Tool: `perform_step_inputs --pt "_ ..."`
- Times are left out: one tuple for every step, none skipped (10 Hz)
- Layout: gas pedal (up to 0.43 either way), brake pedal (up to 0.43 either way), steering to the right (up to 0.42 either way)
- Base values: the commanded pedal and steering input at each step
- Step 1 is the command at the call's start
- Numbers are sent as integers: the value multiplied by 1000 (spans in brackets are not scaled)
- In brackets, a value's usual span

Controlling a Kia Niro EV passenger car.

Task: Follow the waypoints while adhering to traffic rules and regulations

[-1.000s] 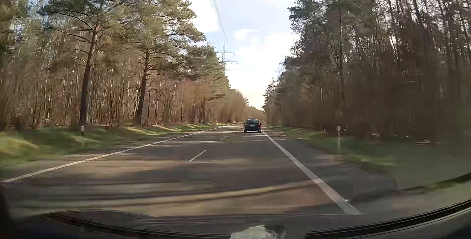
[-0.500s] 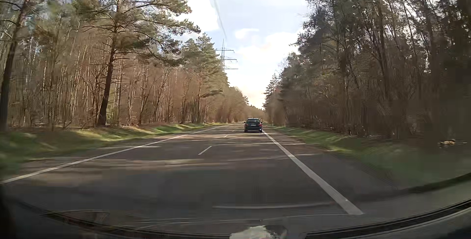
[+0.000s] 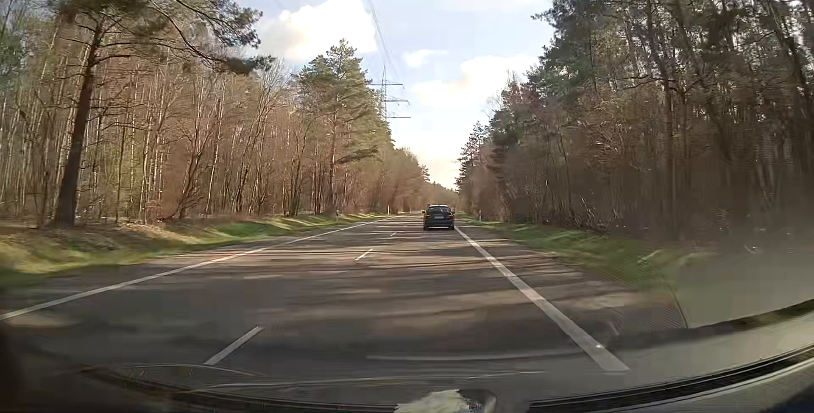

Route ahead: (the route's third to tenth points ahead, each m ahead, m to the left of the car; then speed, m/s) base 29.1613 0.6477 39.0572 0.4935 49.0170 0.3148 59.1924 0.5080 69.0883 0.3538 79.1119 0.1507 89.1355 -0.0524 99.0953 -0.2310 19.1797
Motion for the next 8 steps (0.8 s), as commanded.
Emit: perform_step_inputs --pt "177 0 0" --pt "177 0 0" --pt "177 0 0" --pt "177 0 0" --pt "177 0 0" --pt "177 0 0" --pt "177 0 0" --pt "177 0 0"
